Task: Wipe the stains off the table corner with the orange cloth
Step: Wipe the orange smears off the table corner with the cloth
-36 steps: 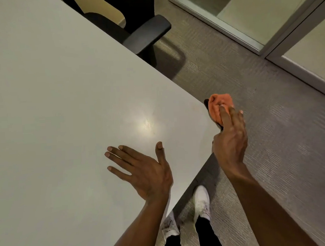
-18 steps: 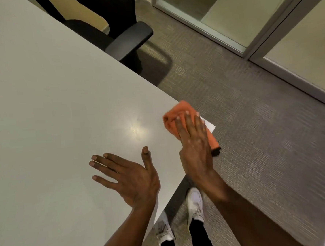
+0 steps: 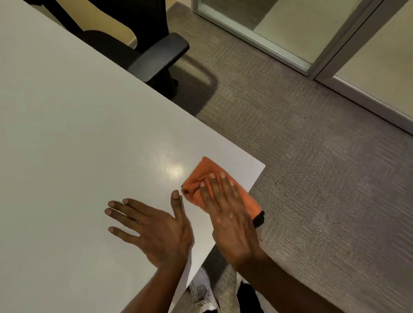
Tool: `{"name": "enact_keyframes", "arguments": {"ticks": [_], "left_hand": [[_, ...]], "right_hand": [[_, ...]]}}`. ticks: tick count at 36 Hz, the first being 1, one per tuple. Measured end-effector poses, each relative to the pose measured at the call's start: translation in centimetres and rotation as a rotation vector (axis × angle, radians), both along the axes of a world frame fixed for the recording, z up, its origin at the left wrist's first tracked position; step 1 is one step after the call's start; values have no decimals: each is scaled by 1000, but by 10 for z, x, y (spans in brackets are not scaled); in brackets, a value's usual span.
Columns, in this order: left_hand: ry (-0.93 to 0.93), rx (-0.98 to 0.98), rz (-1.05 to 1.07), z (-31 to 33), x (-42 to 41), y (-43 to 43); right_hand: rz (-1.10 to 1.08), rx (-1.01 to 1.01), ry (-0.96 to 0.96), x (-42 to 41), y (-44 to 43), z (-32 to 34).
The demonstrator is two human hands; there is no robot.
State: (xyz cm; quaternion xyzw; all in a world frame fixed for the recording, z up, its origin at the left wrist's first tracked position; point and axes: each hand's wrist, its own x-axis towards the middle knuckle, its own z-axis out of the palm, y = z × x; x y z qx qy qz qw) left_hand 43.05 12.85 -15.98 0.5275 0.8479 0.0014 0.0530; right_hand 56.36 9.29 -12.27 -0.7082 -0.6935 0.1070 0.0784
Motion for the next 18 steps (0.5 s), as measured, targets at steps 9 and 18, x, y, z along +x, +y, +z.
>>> {"name": "enact_keyframes", "arguments": {"ticks": [9,18], "left_hand": [[29,-7,-4,1,1,0],[25,-7,-3,3,1,-1]], "right_hand": [[-110,-15,33,26,149,-15],[-110,-14,35,12,67,-10]]}}
